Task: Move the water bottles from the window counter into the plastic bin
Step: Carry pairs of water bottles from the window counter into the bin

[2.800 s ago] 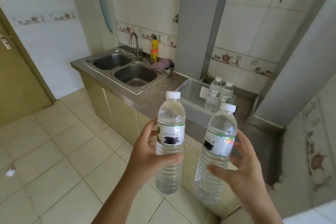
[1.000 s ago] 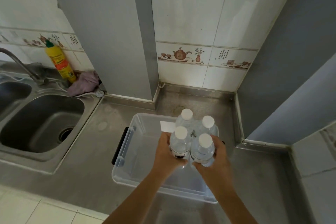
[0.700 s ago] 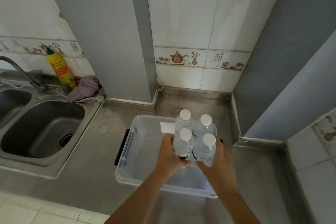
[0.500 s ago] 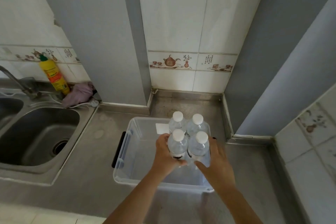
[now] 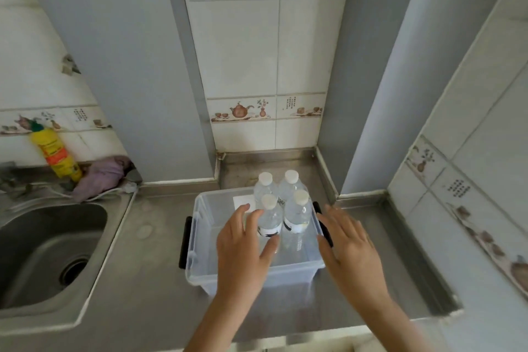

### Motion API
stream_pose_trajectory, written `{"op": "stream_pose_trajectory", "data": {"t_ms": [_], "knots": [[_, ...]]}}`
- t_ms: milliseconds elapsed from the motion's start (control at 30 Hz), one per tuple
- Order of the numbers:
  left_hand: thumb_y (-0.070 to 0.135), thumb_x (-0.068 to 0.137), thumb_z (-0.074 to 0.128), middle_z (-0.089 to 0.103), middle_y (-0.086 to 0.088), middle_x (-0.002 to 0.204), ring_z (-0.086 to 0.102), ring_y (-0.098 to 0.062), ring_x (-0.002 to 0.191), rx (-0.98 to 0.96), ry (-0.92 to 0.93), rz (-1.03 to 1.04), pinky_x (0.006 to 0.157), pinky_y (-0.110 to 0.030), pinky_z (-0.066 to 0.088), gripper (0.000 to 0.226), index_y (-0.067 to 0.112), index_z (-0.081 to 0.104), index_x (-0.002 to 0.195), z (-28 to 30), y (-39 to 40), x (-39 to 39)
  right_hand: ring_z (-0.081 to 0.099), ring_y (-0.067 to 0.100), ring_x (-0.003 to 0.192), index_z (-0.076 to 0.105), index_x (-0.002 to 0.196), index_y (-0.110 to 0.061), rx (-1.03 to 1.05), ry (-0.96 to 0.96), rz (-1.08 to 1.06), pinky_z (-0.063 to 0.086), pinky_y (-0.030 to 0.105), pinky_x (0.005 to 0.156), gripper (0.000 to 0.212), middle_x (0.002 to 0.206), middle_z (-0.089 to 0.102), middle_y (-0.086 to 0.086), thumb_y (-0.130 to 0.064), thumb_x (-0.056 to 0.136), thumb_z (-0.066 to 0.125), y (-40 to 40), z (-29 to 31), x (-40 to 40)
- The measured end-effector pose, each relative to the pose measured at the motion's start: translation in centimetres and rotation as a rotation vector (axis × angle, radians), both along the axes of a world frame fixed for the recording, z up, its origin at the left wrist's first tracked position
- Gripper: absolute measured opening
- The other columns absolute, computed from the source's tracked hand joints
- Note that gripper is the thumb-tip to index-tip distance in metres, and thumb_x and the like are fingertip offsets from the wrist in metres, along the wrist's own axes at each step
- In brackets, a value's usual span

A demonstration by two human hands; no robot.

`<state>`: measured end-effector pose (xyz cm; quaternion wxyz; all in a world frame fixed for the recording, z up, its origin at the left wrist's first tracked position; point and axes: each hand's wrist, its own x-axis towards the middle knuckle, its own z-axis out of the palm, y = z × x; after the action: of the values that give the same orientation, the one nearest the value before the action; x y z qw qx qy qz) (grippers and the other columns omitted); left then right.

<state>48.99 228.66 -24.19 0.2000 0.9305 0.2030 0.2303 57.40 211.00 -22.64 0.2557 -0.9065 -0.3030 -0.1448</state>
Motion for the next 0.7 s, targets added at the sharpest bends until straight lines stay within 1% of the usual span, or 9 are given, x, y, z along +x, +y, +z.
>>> {"op": "stream_pose_trajectory", "data": {"t_ms": [67,133,233,300,367,467,533,600,700], "knots": [[0.046,0.092,0.052,0.055,-0.008,0.138,0.055,-0.029,0.124,0.104,-0.009,-0.018,0.098,-0.054,0.049,0.046,0.017,0.059,0.127,0.8,-0.5,-1.4,0.05,0.023,0.126,0.055,0.128,-0.02,-0.012,-0.011,-0.026,0.044,0.049,0.102,0.038,0.135,0.056,0.001,-0.029,0.091,0.047,-0.8,0.9,-2.2],[0.047,0.091,0.046,0.057,-0.007,0.138,0.057,-0.03,0.123,0.167,-0.034,-0.072,0.095,-0.057,0.049,0.05,0.017,0.06,0.129,1.4,-1.3,-2.9,0.047,0.022,0.129,0.054,0.128,-0.021,-0.034,0.0,-0.066,0.041,0.049,0.105,0.042,0.136,0.055,0.0,-0.035,0.092,0.039,-1.8,1.7,-4.4],[0.052,0.092,0.042,0.056,-0.004,0.143,0.056,-0.027,0.127,0.242,-0.015,-0.158,0.102,-0.057,0.044,0.057,0.018,0.061,0.133,1.8,-2.7,-4.5,0.04,0.021,0.136,0.051,0.133,-0.022,-0.089,0.028,-0.127,0.034,0.047,0.11,0.045,0.143,0.049,0.0,-0.04,0.094,0.035,-4.1,2.1,-7.2],[0.059,0.091,0.038,0.052,-0.001,0.148,0.054,-0.024,0.131,0.255,0.016,-0.217,0.105,-0.056,0.039,0.063,0.02,0.058,0.137,1.9,-3.9,-5.1,0.033,0.018,0.14,0.044,0.139,-0.027,-0.119,0.063,-0.175,0.027,0.043,0.113,0.049,0.15,0.039,-0.005,-0.044,0.095,0.034,-6.1,2.1,-8.6],[0.064,0.091,0.035,0.05,0.001,0.15,0.051,-0.022,0.134,0.237,0.032,-0.278,0.106,-0.056,0.038,0.068,0.022,0.056,0.139,2.2,-5.2,-5.4,0.027,0.015,0.143,0.037,0.143,-0.032,-0.14,0.079,-0.248,0.026,0.044,0.114,0.051,0.154,0.03,-0.009,-0.048,0.094,0.034,-8.3,2.2,-9.9],[0.067,0.093,0.026,0.05,0.002,0.15,0.049,-0.02,0.135,0.219,0.056,-0.385,0.107,-0.054,0.037,0.07,0.023,0.056,0.138,2.7,-8.0,-5.3,0.022,0.017,0.144,0.031,0.146,-0.033,-0.147,0.111,-0.364,0.023,0.046,0.115,0.054,0.155,0.025,-0.008,-0.053,0.095,0.03,-11.6,2.6,-12.0],[0.066,0.092,0.031,0.051,0.001,0.149,0.05,-0.02,0.135,0.224,0.063,-0.46,0.109,-0.053,0.035,0.068,0.022,0.057,0.138,2.9,-10.3,-5.1,0.019,0.016,0.145,0.03,0.146,-0.032,-0.138,0.14,-0.438,0.019,0.044,0.116,0.057,0.156,0.024,-0.008,-0.055,0.095,0.025,-14.0,2.6,-13.3],[0.063,0.089,0.038,0.051,-0.001,0.149,0.051,-0.021,0.134,0.239,0.043,-0.528,0.11,-0.051,0.029,0.067,0.021,0.057,0.138,3.0,-13.0,-4.8,0.017,0.015,0.146,0.03,0.147,-0.033,-0.126,0.166,-0.514,0.015,0.042,0.116,0.058,0.157,0.023,-0.009,-0.057,0.095,0.022,-16.7,2.5,-14.4],[0.061,0.089,0.04,0.052,-0.002,0.148,0.053,-0.023,0.133,0.265,0.02,-0.628,0.109,-0.05,0.026,0.065,0.021,0.058,0.138,3.2,-17.7,-4.5,0.018,0.015,0.145,0.031,0.146,-0.033,-0.1,0.182,-0.622,0.017,0.042,0.116,0.06,0.156,0.023,-0.01,-0.06,0.094,0.018,-21.3,2.2,-16.2]]}}
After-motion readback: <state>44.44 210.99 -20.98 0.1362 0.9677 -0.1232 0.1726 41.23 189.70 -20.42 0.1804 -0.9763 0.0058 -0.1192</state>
